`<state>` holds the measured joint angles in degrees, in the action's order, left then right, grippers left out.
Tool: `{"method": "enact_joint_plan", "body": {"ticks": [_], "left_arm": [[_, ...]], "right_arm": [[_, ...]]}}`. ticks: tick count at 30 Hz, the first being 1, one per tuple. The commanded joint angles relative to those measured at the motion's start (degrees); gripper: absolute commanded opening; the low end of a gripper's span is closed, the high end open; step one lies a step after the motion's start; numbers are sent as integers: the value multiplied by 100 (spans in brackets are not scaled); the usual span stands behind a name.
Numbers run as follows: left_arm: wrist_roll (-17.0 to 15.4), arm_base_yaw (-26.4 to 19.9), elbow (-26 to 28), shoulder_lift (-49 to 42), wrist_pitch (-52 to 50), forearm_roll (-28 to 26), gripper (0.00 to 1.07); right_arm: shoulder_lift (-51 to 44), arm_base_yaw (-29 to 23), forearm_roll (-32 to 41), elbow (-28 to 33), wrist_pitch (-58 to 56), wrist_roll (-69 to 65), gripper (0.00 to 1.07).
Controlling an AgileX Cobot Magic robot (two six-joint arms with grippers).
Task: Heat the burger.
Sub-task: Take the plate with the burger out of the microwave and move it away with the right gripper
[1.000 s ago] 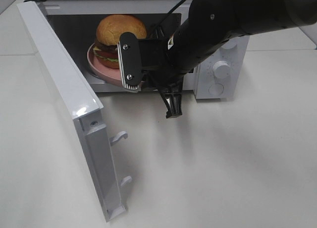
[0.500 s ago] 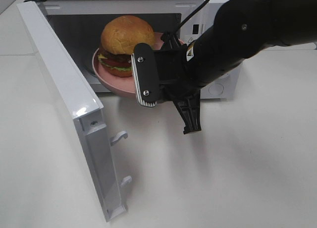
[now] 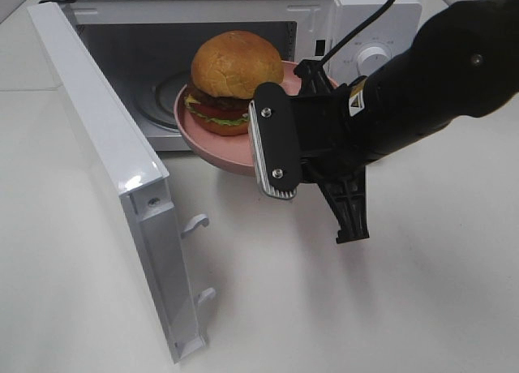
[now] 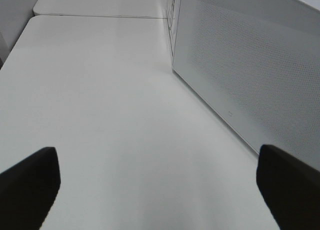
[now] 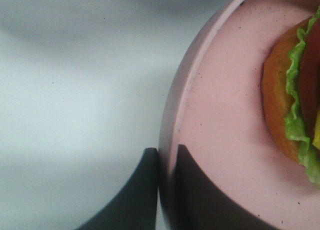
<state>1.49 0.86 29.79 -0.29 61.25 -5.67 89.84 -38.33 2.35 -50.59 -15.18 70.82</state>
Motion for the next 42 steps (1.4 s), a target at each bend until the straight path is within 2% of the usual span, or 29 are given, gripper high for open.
{"method": "enact_joint_plan", "body": {"ticks": [1, 3, 9, 23, 32, 38, 42], "left_arm": [[-11, -23, -17, -29, 17, -6, 100], [-11, -23, -17, -29, 17, -6, 100], [-11, -23, -17, -29, 17, -6, 100], [-11, -23, -17, -29, 17, -6, 100], [-11, -23, -17, -29, 17, -6, 100], [-11, -23, -17, -29, 17, -6, 100], [-11, -23, -17, -29, 17, -6, 100]], "right_arm": [[-206, 92, -40, 29, 544, -246, 0], [-464, 92, -69, 367, 722, -378, 0], [-922, 92, -74, 756, 716, -401, 0], [-1822, 92, -235, 1398, 516, -739, 1], [-2395, 92, -739, 1736, 103, -1473, 2], [-2762, 97, -1553, 1942, -304, -2441, 2], [-2882, 109, -1799, 2023, -493, -2819, 2]]}}
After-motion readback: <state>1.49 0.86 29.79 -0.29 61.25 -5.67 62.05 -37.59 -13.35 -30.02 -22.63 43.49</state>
